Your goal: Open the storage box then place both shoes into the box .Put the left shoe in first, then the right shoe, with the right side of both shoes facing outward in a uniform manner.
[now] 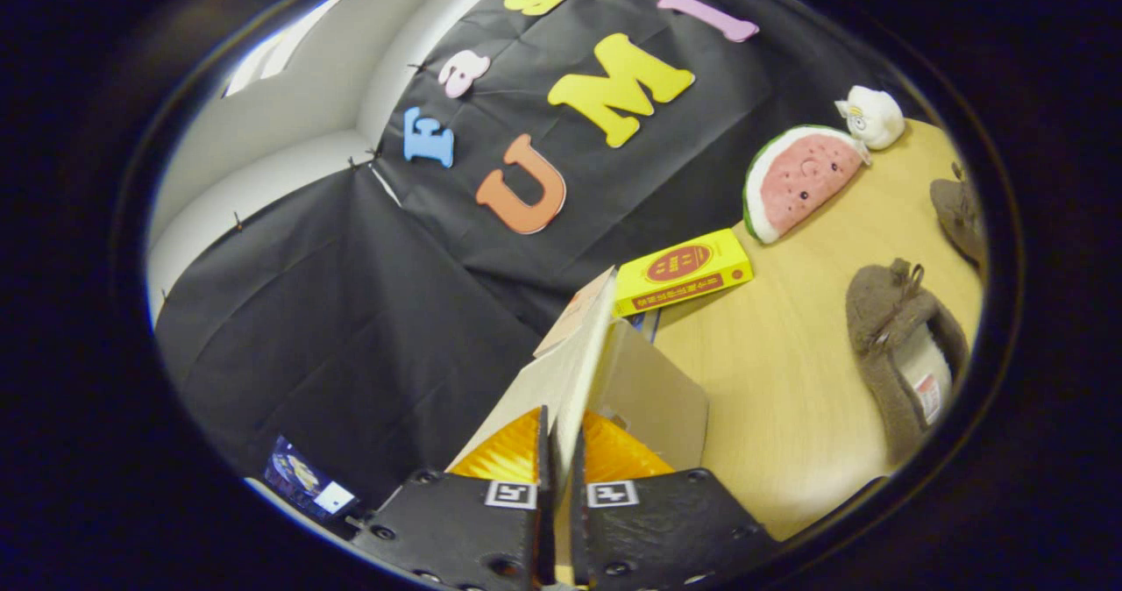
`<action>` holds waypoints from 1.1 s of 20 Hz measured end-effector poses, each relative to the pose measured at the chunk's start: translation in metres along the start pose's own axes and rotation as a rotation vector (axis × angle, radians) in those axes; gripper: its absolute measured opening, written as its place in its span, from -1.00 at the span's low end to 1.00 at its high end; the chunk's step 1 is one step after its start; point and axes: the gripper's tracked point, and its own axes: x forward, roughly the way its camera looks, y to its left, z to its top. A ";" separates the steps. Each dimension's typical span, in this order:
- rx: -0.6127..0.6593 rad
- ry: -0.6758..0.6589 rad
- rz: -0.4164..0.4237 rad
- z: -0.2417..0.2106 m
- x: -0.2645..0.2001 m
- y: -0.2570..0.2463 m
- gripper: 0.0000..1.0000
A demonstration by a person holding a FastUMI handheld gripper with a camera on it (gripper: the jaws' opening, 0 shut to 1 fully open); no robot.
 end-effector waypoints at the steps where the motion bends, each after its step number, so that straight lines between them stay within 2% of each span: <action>1: -0.020 -0.001 0.003 0.004 -0.001 0.004 -0.82; 3: -0.040 -0.009 0.024 0.016 -0.004 0.023 -1.00; 13: -0.247 -0.003 0.090 0.056 0.016 0.148 -1.00; 18: -0.438 0.008 0.126 0.035 0.044 0.212 -0.76; 21: -0.486 0.021 0.145 0.020 0.068 0.242 -0.59; 22: -0.501 0.031 0.154 0.014 0.076 0.252 -0.59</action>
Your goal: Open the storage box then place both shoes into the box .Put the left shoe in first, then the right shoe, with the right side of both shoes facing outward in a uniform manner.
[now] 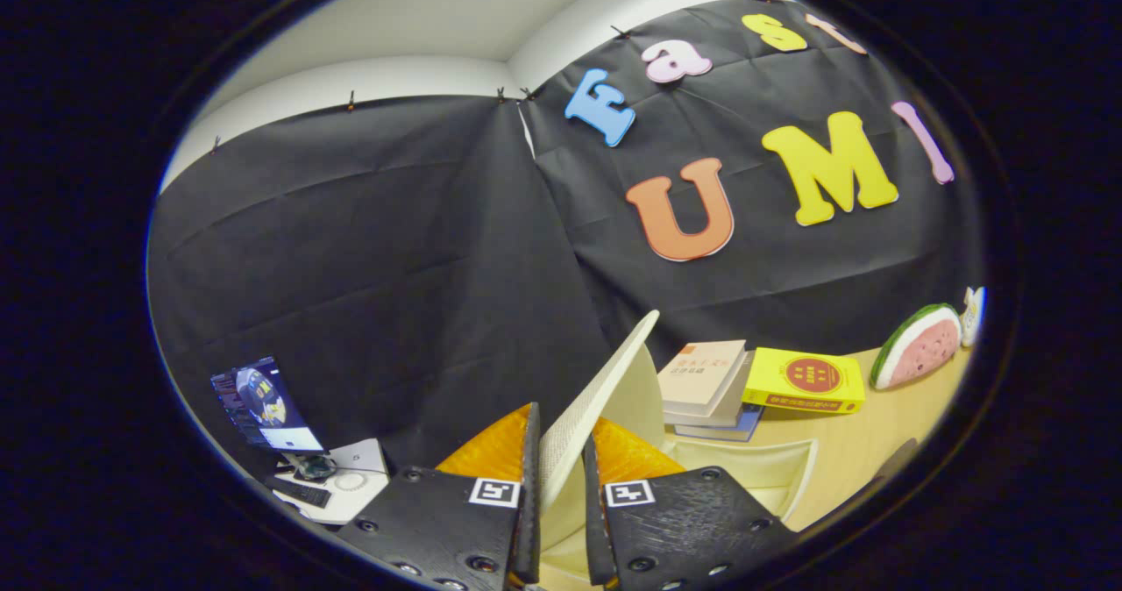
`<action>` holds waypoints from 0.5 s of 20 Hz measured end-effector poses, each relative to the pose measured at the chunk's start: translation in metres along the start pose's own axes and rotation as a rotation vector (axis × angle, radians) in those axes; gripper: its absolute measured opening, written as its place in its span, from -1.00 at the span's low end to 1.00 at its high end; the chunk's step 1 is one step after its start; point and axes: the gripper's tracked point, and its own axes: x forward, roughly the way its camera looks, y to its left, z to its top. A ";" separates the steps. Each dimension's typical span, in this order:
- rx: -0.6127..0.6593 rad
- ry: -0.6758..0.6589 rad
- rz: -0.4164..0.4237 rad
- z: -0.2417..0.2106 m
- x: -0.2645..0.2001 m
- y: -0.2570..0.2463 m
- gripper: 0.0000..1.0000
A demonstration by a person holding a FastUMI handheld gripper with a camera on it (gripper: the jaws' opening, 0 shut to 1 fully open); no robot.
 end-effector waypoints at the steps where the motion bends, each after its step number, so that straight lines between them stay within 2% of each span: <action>1: -0.019 0.014 0.004 -0.002 0.009 0.011 -0.45; 4: -0.136 0.026 0.013 -0.004 0.028 0.033 0.08; 8: -0.192 0.027 0.042 -0.014 0.045 0.063 0.80; 10: -0.195 0.032 0.051 -0.020 0.053 0.071 0.84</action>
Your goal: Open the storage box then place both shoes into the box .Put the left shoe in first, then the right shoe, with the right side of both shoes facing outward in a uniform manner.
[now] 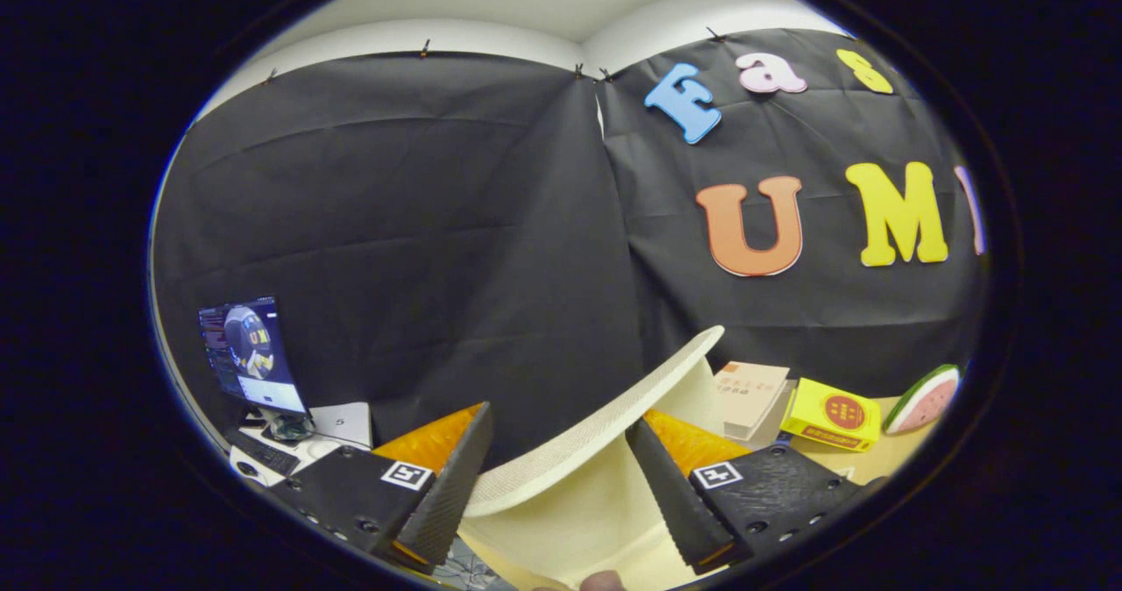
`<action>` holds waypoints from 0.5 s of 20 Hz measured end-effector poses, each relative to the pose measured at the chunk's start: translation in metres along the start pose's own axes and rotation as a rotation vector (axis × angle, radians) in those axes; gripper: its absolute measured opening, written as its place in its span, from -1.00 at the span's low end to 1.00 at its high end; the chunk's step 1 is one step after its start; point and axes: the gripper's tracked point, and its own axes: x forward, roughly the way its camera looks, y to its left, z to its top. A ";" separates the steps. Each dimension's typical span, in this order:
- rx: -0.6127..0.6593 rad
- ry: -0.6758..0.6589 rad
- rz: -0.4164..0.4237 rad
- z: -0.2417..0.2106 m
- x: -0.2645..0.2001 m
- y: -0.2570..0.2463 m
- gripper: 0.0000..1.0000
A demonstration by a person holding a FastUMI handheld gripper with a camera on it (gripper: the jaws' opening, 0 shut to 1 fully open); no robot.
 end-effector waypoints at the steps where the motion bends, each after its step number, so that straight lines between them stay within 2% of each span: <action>1: -0.017 0.006 0.003 -0.002 0.004 0.003 0.87; 5: -0.125 0.114 0.034 -0.033 0.026 0.021 0.92; 10: -0.144 0.148 0.065 -0.056 0.046 0.030 0.94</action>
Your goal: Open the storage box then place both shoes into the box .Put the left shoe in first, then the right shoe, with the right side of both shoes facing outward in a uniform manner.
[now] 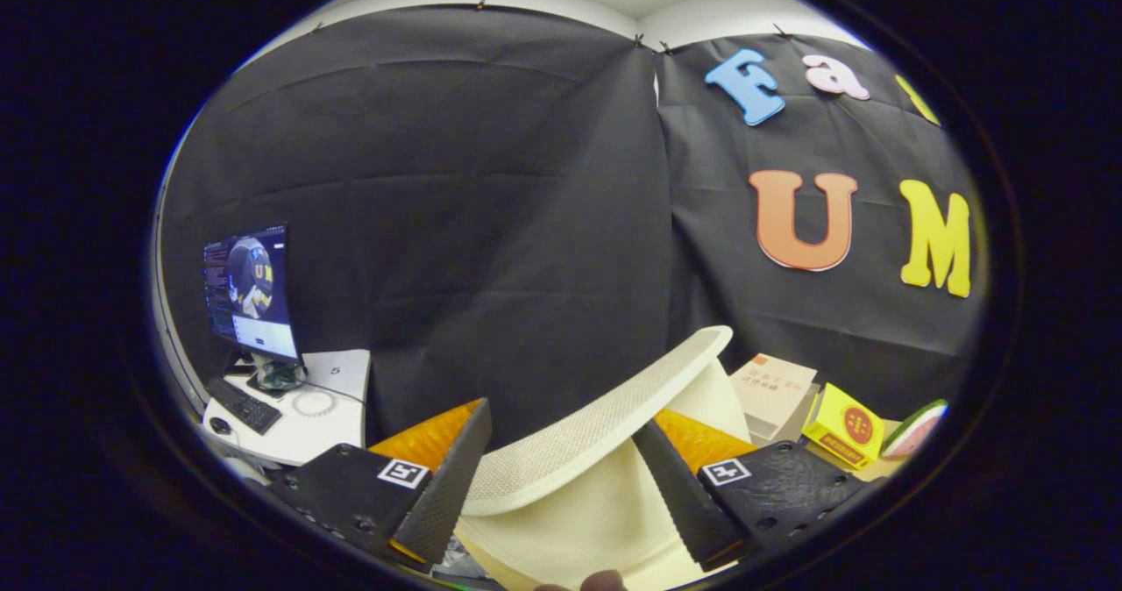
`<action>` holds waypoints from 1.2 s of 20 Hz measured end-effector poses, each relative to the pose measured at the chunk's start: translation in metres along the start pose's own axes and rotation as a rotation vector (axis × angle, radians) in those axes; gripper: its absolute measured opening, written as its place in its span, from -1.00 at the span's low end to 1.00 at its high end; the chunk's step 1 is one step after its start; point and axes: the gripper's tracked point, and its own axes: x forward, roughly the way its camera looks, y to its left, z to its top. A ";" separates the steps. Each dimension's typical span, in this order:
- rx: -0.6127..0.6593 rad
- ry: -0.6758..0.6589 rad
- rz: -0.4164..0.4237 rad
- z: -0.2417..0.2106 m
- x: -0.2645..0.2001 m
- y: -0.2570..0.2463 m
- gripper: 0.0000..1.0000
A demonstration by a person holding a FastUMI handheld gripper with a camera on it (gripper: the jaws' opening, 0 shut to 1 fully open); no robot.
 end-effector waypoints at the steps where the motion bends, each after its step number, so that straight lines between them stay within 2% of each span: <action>1: 0.012 0.001 0.007 0.000 0.001 0.000 0.95; 7: 0.068 0.013 0.065 0.006 0.005 0.003 0.96; 10: 0.153 0.041 0.099 0.016 0.004 0.003 0.96; 16: 0.178 0.042 0.101 0.022 -0.014 -0.003 0.91; 18: 0.175 0.018 0.076 0.023 -0.025 -0.016 0.91; 21: 0.162 -0.017 -0.023 0.015 -0.049 -0.047 0.91; 24: 0.180 -0.085 -0.146 0.012 -0.092 -0.090 0.91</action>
